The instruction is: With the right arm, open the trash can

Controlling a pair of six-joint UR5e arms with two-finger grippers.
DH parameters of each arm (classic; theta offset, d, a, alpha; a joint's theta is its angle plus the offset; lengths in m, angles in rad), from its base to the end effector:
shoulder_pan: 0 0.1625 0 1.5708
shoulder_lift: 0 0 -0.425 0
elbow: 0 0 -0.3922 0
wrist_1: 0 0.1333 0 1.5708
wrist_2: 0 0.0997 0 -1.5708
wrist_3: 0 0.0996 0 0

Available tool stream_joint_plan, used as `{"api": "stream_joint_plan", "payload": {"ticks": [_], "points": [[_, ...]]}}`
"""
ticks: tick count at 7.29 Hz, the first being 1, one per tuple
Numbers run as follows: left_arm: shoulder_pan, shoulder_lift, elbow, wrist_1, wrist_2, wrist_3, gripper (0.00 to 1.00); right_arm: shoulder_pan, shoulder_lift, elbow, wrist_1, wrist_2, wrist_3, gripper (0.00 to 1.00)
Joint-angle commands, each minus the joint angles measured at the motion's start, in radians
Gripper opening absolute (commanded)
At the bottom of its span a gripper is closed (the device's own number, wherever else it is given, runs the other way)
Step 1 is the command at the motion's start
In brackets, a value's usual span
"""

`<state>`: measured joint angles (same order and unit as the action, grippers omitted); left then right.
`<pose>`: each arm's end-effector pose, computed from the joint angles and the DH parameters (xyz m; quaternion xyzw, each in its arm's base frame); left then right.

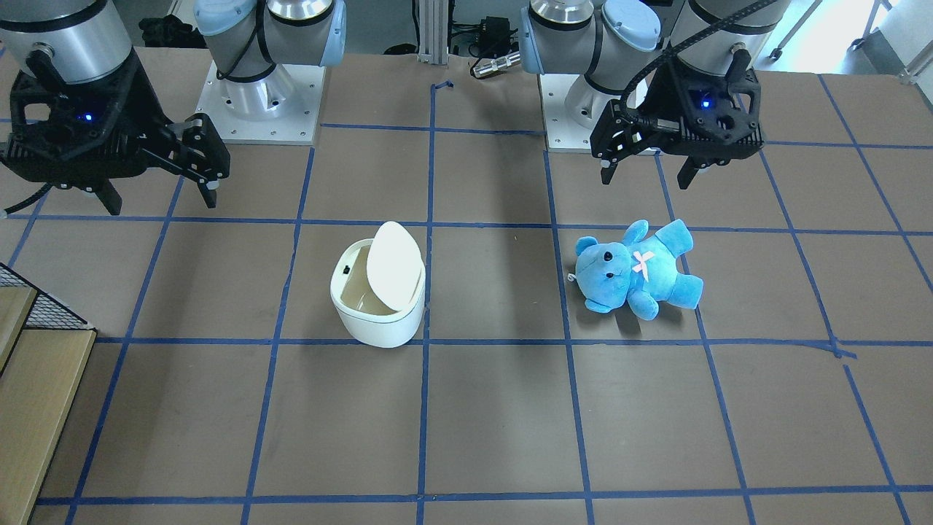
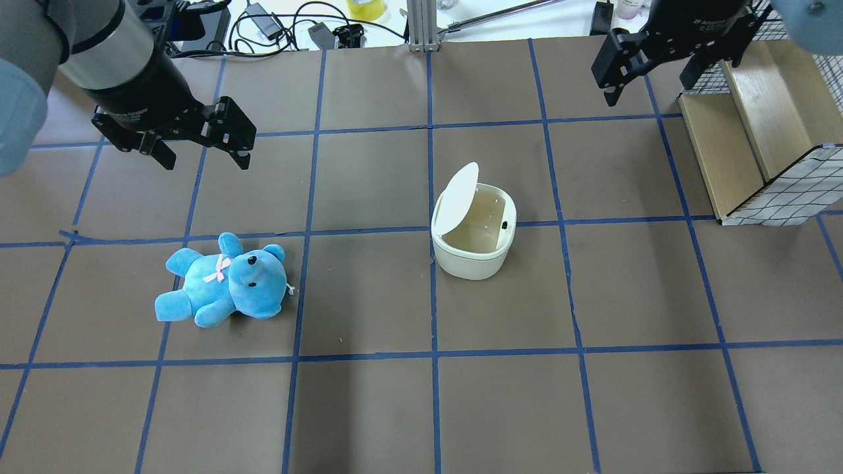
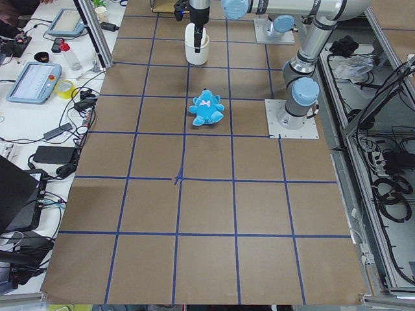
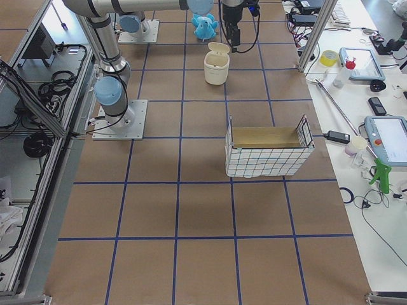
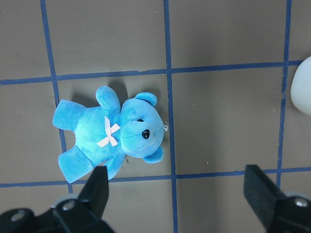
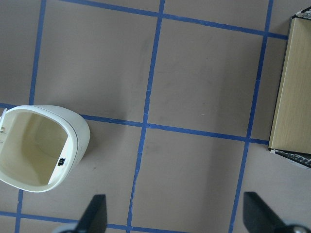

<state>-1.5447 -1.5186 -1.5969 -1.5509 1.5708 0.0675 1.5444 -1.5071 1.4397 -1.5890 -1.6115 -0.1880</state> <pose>-0.1209 -0.4774 0.5022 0.0207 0.9995 -0.0230 0.0011 0.1153 -0.5294 0.5224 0.0798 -0.9957 0.0404 0.0248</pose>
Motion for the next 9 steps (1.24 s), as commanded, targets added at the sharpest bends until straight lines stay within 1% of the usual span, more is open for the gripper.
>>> {"api": "stream_joint_plan", "payload": {"ticks": [1, 3, 6, 8, 9], "points": [[0.000, 0.000, 0.000, 0.000, 0.000, 0.000, 1.00, 0.000, 0.001, 0.011, -0.002, 0.002, 0.001, 1.00], [0.000, 0.000, 0.000, 0.000, 0.000, 0.000, 1.00, 0.000, -0.001, 0.051, -0.051, 0.004, 0.001, 1.00], [0.000, 0.000, 0.000, 0.000, 0.000, 0.000, 1.00, 0.002, -0.004, 0.060, -0.048, 0.004, 0.004, 0.99], [0.000, 0.000, 0.000, 0.000, 0.000, 0.000, 1.00, 0.005, -0.008, 0.065, -0.035, 0.092, 0.045, 1.00], [0.000, 0.000, 0.000, 0.000, 0.000, 0.000, 1.00, 0.005, -0.007, 0.065, -0.035, 0.093, 0.045, 1.00]]}}
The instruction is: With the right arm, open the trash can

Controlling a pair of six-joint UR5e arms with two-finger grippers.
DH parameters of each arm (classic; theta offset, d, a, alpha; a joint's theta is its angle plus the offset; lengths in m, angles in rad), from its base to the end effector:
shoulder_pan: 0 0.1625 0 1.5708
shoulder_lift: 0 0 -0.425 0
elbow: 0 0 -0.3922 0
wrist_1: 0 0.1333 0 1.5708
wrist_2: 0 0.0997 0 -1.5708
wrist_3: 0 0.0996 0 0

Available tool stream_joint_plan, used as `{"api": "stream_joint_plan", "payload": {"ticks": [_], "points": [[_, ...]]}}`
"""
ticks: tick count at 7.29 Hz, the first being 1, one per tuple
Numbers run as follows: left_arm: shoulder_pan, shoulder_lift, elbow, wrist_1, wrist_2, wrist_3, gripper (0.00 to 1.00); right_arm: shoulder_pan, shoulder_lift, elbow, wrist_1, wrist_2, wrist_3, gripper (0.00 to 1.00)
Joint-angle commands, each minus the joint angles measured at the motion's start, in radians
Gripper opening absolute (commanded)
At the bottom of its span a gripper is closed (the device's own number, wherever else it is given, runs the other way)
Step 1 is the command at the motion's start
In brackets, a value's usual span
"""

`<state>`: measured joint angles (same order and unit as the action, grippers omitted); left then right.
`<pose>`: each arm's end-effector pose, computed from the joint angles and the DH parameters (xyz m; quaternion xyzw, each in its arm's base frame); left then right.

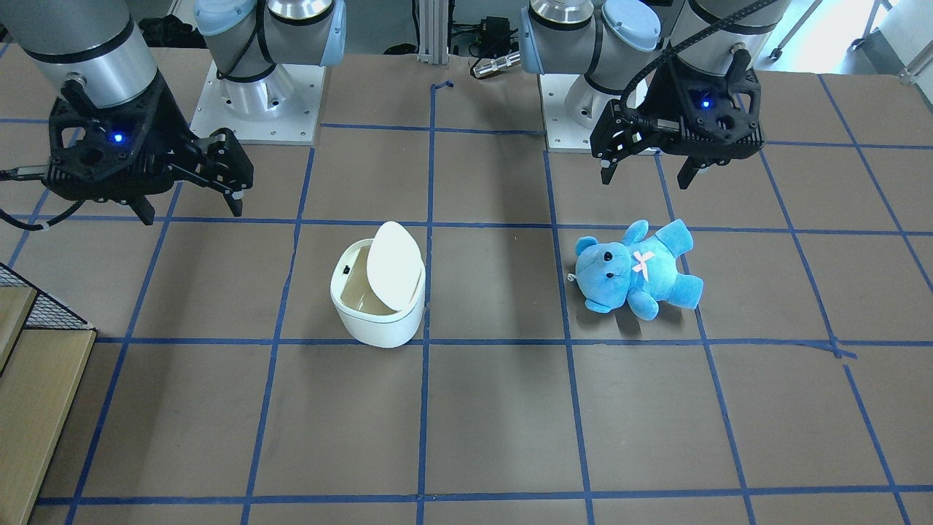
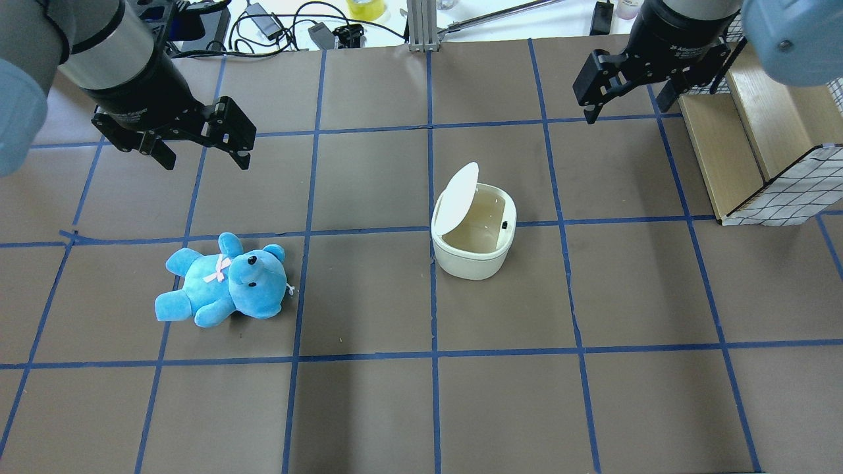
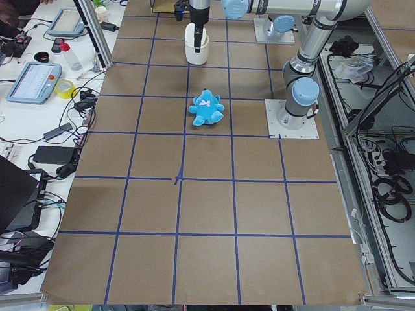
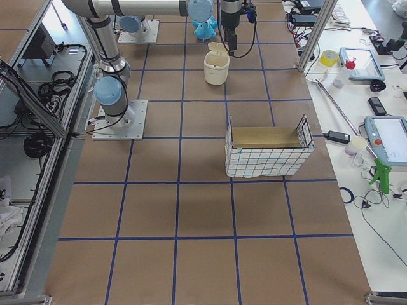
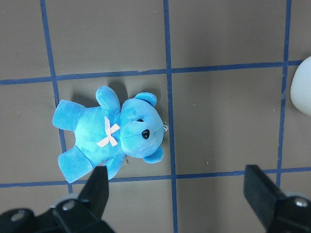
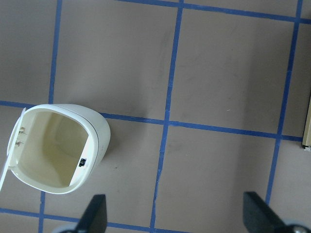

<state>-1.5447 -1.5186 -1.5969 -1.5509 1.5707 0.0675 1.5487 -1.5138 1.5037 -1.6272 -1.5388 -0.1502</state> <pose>-0.1209 -0.4774 0.5022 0.0207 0.9995 -0.0230 0.0010 0.1249 -0.5254 0.4981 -0.0645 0.9972 -0.0345 0.0131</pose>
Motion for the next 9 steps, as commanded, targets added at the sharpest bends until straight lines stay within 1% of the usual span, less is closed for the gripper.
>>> {"api": "stream_joint_plan", "payload": {"ticks": [1, 5, 6, 9], "points": [[0.000, 0.000, 0.000, 0.000, 0.000, 0.000, 1.00, 0.001, 0.000, 0.003, 0.003, 0.019, 0.009, 1.00], [0.000, 0.000, 0.000, 0.000, 0.000, 0.000, 1.00, -0.001, 0.000, 0.004, 0.009, 0.002, 0.009, 1.00], [0.000, 0.000, 0.000, 0.000, 0.000, 0.000, 1.00, -0.001, 0.000, 0.004, 0.021, -0.016, 0.009, 1.00], [0.000, 0.000, 0.000, 0.000, 0.000, 0.000, 1.00, -0.001, 0.000, 0.004, 0.021, -0.017, 0.009, 1.00]]}}
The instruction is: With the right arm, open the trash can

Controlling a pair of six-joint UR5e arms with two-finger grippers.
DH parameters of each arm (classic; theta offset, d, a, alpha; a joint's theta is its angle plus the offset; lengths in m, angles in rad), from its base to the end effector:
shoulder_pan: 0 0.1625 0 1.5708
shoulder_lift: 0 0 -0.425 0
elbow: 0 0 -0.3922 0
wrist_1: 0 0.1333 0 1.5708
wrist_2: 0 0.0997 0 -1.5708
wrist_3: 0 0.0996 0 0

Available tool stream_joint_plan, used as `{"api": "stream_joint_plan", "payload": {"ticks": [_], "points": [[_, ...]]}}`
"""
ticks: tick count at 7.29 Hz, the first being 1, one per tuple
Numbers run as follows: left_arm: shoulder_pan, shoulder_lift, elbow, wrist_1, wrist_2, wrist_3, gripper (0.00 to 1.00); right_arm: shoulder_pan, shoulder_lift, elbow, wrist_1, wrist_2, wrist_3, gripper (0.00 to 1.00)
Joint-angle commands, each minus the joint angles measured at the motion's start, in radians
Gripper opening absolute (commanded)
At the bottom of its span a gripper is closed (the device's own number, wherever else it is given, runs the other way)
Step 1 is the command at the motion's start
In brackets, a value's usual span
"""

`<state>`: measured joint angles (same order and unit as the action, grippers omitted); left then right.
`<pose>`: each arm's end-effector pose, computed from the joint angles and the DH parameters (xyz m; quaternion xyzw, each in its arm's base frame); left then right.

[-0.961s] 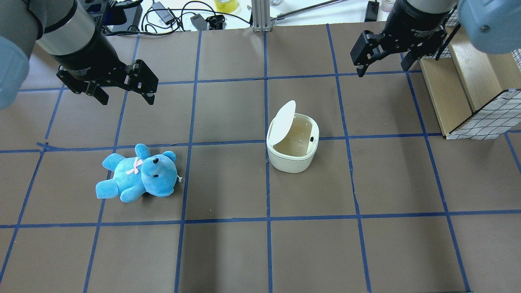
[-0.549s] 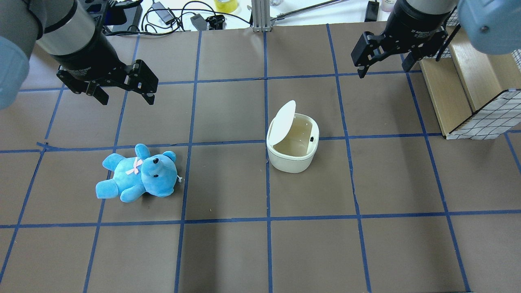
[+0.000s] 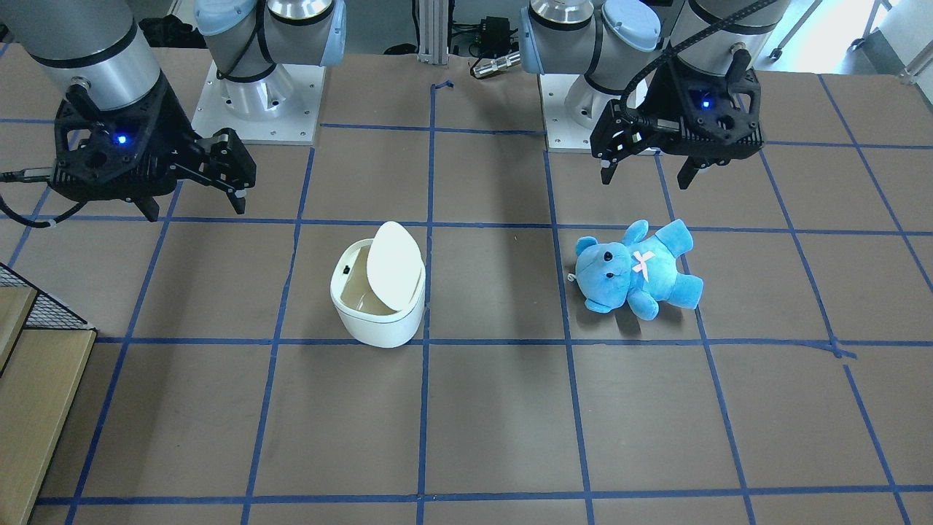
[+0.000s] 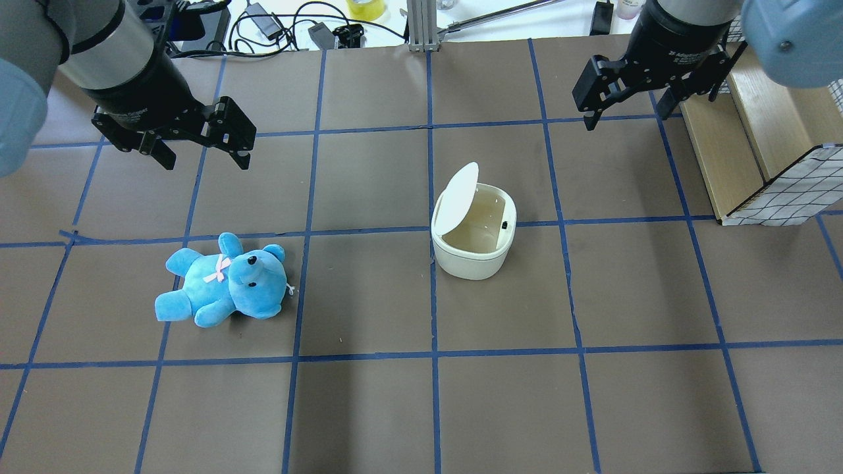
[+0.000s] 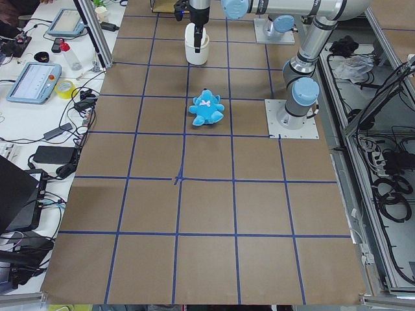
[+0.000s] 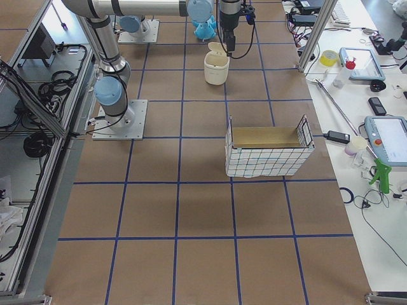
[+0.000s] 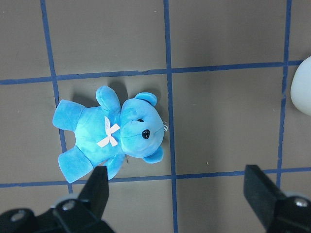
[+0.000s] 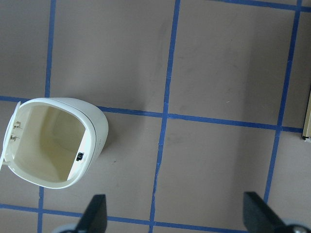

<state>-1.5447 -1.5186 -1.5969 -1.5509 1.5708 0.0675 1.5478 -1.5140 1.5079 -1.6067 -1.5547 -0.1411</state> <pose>-0.1209 -0.4774 0.5022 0.0207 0.9995 -0.0230 0.0011 0.1229 -0.5231 0.4939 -0.0592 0.9980 -0.0216 0.0063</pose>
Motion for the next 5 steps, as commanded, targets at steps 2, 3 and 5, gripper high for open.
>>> {"api": "stream_joint_plan", "payload": {"ticks": [2, 3, 5], "points": [[0.000, 0.000, 0.000, 0.000, 0.000, 0.000, 1.00, 0.000, 0.000, 0.000, 0.001, 0.014, 0.000, 0.99], [0.000, 0.000, 0.000, 0.000, 0.000, 0.000, 1.00, 0.000, 0.000, 0.000, 0.001, 0.013, 0.000, 1.00], [0.000, 0.000, 0.000, 0.000, 0.000, 0.000, 1.00, 0.000, 0.000, 0.000, 0.001, 0.013, 0.000, 1.00]]}}
